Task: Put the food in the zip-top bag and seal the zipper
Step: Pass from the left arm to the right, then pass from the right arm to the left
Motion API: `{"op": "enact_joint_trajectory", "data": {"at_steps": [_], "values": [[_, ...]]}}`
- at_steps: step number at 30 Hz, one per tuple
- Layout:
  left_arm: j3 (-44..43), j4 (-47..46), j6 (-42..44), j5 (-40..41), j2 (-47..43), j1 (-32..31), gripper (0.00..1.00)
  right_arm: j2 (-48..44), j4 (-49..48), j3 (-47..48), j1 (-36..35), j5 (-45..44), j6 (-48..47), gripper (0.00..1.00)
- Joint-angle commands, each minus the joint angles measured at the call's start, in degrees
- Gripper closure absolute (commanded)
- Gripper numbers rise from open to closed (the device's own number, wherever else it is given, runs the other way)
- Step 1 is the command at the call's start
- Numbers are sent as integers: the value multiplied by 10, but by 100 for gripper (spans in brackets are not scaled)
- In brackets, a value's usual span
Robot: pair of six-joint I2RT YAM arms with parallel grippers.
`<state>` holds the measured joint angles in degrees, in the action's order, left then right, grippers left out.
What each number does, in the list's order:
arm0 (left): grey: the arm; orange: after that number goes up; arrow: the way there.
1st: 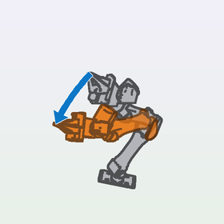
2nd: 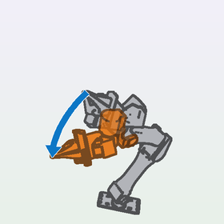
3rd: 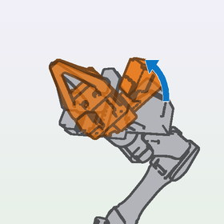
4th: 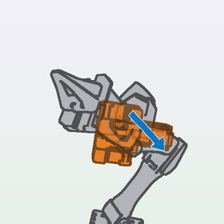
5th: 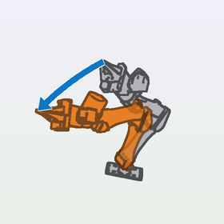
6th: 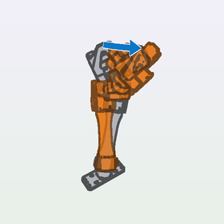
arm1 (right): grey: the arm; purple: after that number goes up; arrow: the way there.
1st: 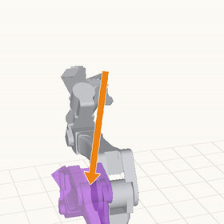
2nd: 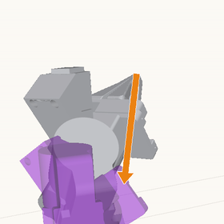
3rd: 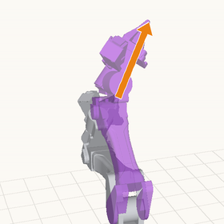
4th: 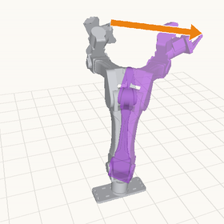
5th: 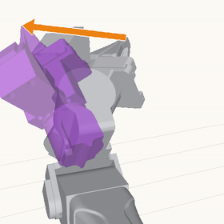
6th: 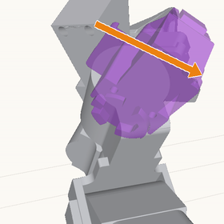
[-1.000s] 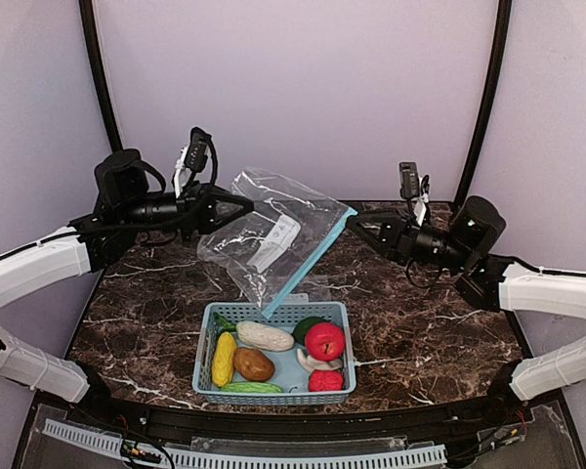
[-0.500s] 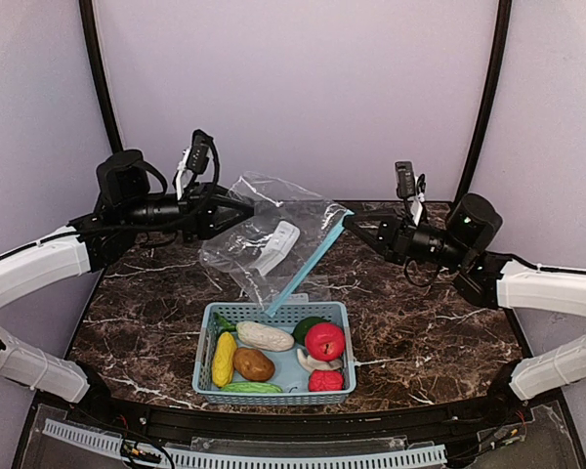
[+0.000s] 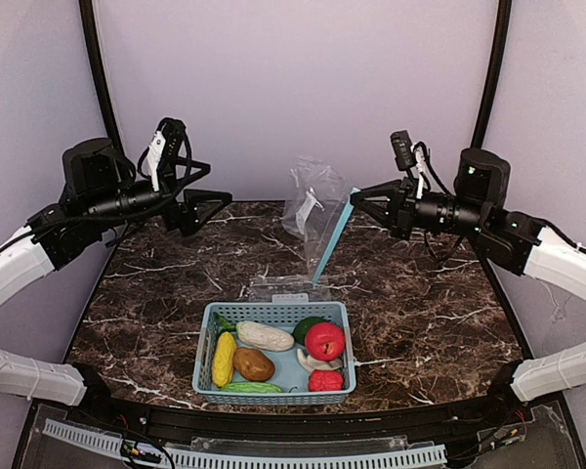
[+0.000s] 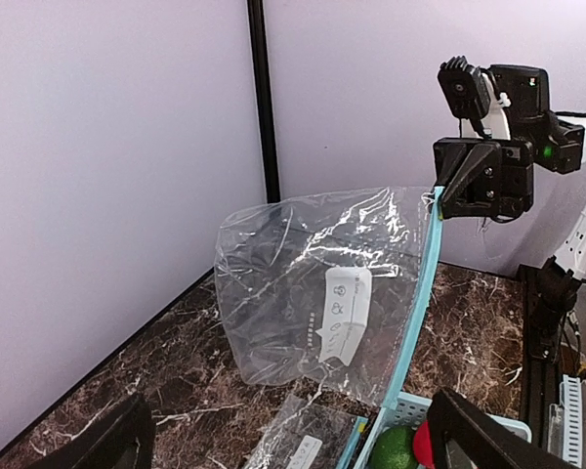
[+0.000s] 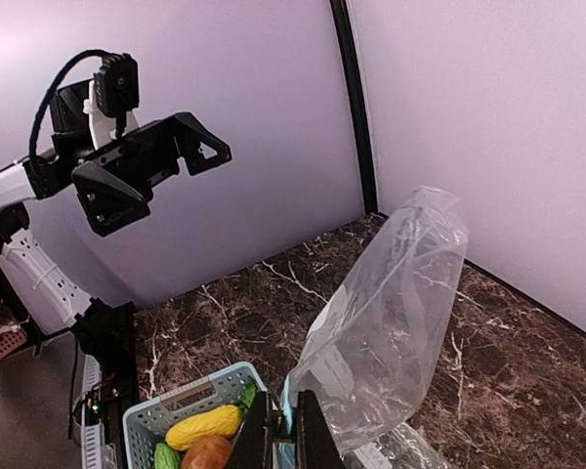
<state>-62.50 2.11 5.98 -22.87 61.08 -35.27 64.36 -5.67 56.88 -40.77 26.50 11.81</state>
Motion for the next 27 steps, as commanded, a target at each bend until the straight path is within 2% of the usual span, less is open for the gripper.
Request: {"op": "enact_joint_trajectory", "data": {"at_steps": [1,10,19,27], "values": [[-33,31,25,-37,17,-6,2,36,151,65,-13,-16,-84,100],[-28,29,31,-105,66,-53,2,120,210,131,-81,13,-115,100],[12,4,22,-146,65,-60,1,164,225,162,-113,58,-121,100],[16,2,12,-187,84,-84,8,201,251,208,-145,100,-149,100]]}}
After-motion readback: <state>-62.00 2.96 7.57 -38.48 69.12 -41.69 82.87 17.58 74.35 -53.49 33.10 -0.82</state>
